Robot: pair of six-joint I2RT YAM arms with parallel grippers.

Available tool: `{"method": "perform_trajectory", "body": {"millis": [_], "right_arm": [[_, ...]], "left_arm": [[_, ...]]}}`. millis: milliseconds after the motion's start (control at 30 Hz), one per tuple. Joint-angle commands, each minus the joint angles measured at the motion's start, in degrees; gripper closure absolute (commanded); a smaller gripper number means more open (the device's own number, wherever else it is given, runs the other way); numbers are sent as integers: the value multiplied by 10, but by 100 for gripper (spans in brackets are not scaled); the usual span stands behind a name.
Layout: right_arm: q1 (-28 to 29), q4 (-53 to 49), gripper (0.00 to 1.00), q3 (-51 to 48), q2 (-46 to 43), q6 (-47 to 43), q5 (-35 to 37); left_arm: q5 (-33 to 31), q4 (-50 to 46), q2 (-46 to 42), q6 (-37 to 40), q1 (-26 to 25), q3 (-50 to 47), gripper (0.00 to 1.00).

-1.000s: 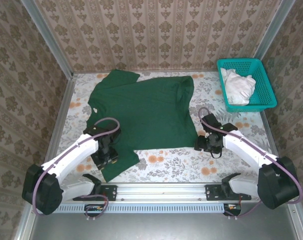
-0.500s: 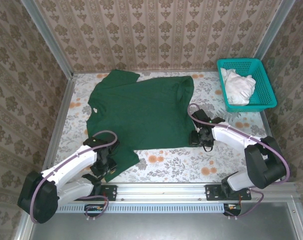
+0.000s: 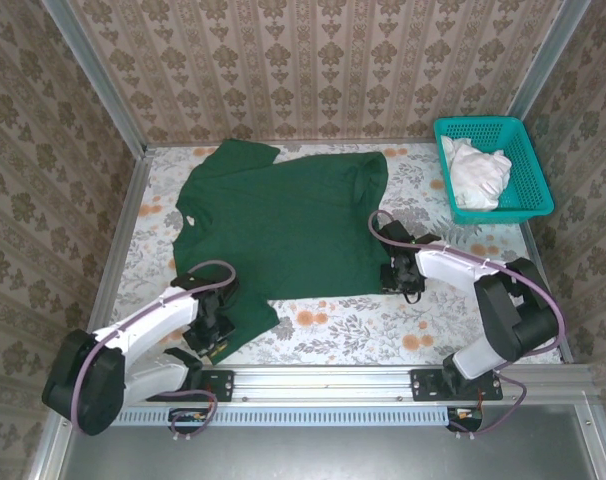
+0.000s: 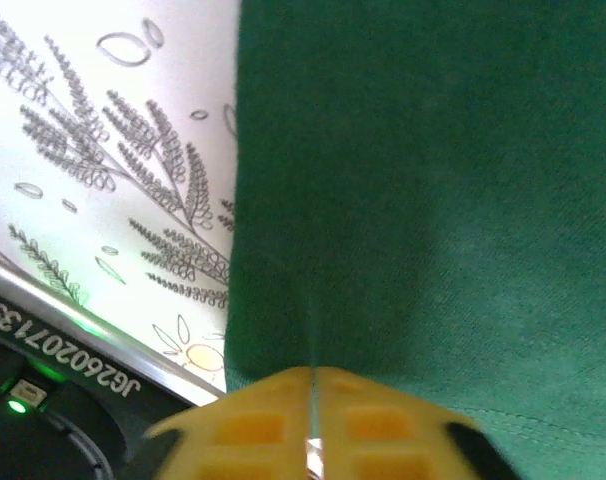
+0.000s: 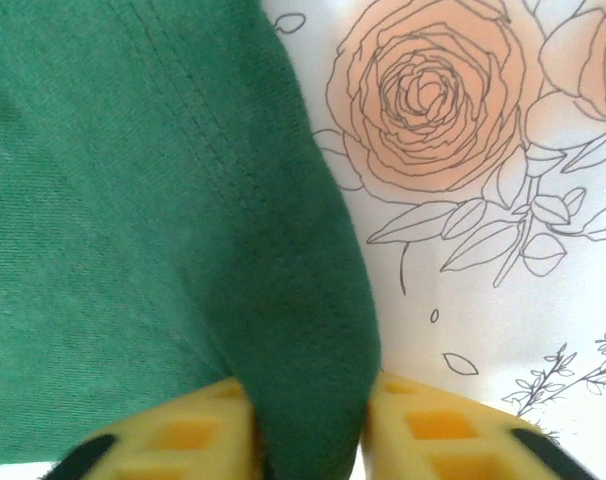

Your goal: Fold and stack the t-shirts

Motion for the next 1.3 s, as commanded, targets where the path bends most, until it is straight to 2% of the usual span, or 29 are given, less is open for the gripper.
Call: {"method": "perform_trajectory", "body": {"millis": [0,100,300,433,567,667,700,767,800,933,1000,1167,1267], "right_arm": [[-1,-6,82,17,5,2,3],[-27,-1,88,8,-25,11,-35],[-150,51,95,-66,-118,69,-174],[-235,78,93,-137,-158,160,-271],[-272,105,85,-191,-169,239,-326],[-274,99,83,-187,-155,229,-316],[-275,95,79,-183,-150,223,-314],[-275,74,66,-166,-144,205,-298],[-275,65,62,-159,-145,196,-290],[-275,12,60,-130,-154,151,-238],[-274,2,60,-123,-154,135,-227],[-267,-26,60,-105,-144,100,-202],[-254,-47,56,-92,-141,81,-176]], "left_arm": [[-8,3,15,21,8,0,100],[-25,-10,20,35,9,14,100],[-76,-64,-10,41,15,45,100],[-80,-85,-41,54,31,54,100],[-88,-101,-54,69,36,66,100],[-54,-72,-53,82,38,59,100],[-38,-62,-52,89,37,56,100],[-6,-39,-46,100,37,50,100],[6,-33,-42,104,36,48,95],[28,-29,-29,104,29,38,77],[32,-28,-26,97,23,32,72],[38,-28,-5,74,-5,28,68],[39,-22,8,59,-22,26,67]]}}
